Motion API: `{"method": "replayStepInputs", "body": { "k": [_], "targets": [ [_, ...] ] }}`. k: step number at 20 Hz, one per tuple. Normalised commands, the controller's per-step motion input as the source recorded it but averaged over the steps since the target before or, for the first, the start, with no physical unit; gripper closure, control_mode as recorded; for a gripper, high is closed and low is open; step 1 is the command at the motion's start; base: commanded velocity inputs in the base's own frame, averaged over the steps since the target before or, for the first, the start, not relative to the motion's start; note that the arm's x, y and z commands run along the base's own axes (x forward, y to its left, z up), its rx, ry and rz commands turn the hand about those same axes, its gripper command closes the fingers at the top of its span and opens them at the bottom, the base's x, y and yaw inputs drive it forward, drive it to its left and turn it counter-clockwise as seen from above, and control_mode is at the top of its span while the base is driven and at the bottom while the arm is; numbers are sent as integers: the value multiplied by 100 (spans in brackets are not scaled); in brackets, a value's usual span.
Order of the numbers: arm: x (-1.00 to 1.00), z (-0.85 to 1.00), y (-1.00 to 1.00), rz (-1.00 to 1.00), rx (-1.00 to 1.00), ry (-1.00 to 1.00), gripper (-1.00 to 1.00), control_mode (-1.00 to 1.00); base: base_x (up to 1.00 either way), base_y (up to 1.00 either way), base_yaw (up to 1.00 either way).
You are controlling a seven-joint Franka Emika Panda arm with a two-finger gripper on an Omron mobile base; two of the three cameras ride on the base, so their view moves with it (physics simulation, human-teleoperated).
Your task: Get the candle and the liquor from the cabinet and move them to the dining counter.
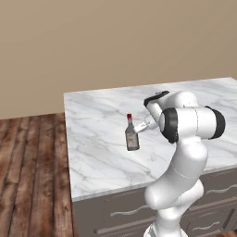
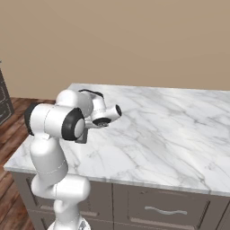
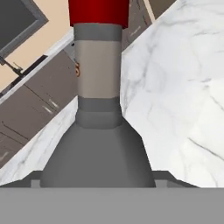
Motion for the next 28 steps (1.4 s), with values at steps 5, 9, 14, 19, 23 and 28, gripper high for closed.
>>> {"method": "replayStepInputs", "body": {
  "k": [5, 9, 14, 19, 23, 28],
  "targets": [
    [2, -35, 1, 2, 1, -25, 100, -100, 0, 0, 0],
    [0, -41, 6, 3, 0, -36, 100, -100, 0, 0, 0],
    [9, -25, 3, 3, 0, -36, 100, -100, 0, 0, 0],
    [2, -34, 10, 6, -1, -47, 100, -100, 0, 0, 0],
    [0, -33, 15, 10, -7, -64, 100, -100, 0, 0, 0],
    [-1, -7, 18, 9, -5, -52, 100, -100, 0, 0, 0]
  ]
}}
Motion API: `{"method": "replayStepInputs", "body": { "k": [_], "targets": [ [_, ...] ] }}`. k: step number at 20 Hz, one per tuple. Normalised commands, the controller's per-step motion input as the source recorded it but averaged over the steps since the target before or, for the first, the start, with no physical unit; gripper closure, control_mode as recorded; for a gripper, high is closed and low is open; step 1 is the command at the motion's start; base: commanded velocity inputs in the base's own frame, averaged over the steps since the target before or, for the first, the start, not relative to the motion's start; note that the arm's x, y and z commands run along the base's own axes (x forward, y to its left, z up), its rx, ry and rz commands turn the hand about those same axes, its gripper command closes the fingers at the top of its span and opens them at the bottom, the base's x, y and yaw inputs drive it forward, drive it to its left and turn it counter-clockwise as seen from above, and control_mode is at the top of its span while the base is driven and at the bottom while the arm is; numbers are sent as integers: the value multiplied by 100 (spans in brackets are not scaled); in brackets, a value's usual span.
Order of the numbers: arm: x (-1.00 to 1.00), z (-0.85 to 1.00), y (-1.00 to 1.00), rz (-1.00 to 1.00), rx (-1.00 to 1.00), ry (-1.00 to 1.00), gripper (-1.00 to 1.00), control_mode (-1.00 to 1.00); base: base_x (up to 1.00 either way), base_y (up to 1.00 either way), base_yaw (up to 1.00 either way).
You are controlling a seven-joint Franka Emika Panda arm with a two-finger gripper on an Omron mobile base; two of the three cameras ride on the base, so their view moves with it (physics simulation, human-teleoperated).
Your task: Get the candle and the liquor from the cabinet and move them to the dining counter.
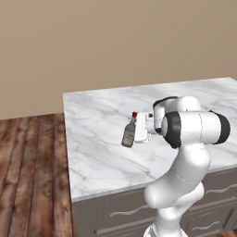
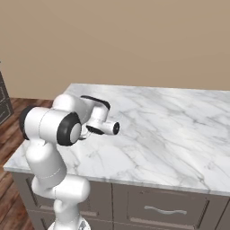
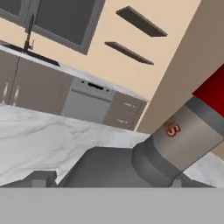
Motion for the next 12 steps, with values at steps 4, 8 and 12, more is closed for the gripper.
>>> {"method": "replayStepInputs", "body": {
  "k": [4, 8, 12],
  "targets": [
    [0, -22, 9, 4, -2, -23, 100, -100, 0, 0, 0],
    [6, -39, 7, 4, -11, -1, 100, -100, 0, 0, 0],
    [10, -31, 23, 3, -18, 0, 100, -100, 0, 0, 0]
  ]
}}
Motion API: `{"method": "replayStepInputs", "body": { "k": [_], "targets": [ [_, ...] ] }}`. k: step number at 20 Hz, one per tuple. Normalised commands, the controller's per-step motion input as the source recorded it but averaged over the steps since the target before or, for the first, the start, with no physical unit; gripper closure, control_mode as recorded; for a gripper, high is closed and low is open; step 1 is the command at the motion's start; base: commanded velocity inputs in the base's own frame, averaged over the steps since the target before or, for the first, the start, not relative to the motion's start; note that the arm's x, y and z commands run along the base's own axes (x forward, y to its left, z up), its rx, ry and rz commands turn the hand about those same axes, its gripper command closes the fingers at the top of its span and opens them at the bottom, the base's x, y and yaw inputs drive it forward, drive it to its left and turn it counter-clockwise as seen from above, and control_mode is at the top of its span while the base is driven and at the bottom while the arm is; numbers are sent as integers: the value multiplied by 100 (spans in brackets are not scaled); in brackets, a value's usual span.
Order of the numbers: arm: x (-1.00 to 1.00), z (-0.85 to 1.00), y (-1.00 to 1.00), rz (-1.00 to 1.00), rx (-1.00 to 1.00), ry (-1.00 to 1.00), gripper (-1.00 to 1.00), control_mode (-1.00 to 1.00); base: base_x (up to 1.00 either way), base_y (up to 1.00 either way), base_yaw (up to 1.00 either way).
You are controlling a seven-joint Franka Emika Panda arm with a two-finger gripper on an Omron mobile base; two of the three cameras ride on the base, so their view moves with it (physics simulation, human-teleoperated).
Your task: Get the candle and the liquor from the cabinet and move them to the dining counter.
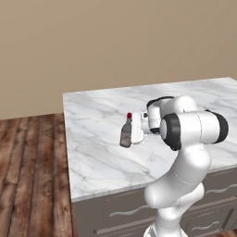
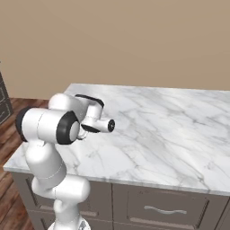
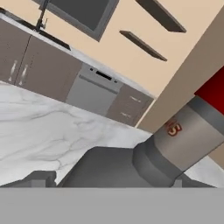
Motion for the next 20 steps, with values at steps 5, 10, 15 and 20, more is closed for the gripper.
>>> {"method": "replayStepInputs", "body": {
  "k": [5, 10, 15, 20],
  "targets": [
    [5, -38, 24, 1, -18, 1, 100, -100, 0, 0, 0],
    [0, -51, 18, 0, -16, 0, 100, -100, 0, 0, 0],
    [0, -51, 1, 0, -7, 0, 100, -100, 0, 0, 0],
    [-2, -46, -9, 0, -1, 0, -100, -100, 0, 0, 0]
  ]
}}
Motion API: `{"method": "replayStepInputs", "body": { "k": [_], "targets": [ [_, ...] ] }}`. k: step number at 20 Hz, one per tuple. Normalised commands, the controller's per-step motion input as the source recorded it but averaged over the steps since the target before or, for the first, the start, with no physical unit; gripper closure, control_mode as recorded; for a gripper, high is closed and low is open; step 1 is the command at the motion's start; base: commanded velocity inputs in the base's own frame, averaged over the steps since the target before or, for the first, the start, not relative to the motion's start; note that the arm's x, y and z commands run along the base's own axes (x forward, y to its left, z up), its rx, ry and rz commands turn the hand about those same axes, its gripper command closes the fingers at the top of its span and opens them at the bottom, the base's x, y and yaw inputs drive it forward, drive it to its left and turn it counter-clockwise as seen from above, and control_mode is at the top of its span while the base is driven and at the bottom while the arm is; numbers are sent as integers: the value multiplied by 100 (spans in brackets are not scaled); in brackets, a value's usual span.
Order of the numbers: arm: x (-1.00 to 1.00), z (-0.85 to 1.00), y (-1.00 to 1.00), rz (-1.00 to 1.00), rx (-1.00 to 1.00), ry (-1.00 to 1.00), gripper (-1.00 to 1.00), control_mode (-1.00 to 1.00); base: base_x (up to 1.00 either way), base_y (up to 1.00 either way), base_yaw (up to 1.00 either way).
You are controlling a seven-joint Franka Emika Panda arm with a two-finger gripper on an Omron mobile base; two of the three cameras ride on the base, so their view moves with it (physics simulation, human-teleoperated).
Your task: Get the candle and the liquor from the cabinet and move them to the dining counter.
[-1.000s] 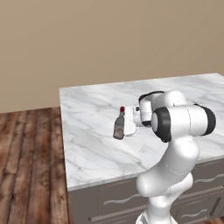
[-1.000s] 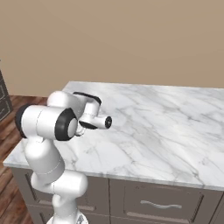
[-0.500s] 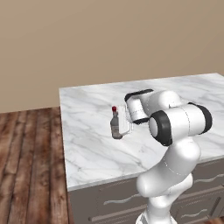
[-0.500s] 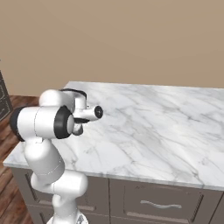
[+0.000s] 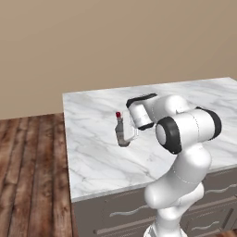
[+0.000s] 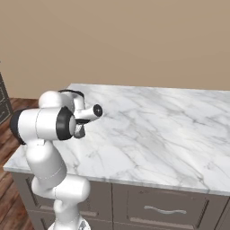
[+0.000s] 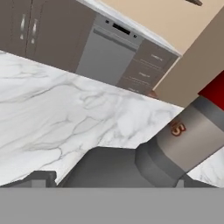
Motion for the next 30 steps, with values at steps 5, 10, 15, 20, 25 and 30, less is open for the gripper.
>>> {"method": "replayStepInputs", "body": {
  "k": [5, 10, 15, 20, 25, 30],
  "targets": [
    [0, -41, -16, 0, 0, 0, -100, -100, 0, 0, 0],
    [-5, -21, -7, 0, 1, 0, -100, -100, 0, 0, 0],
    [-28, -20, -12, 0, 2, 0, -100, -100, 0, 0, 0],
    [-38, -23, -26, 0, 4, -1, -100, -100, 0, 0, 0],
    [-9, -8, -26, -1, 11, 0, -100, -100, 0, 0, 0],
    [1, 2, -2, -1, 9, 0, -100, -100, 0, 0, 0]
  ]
}}
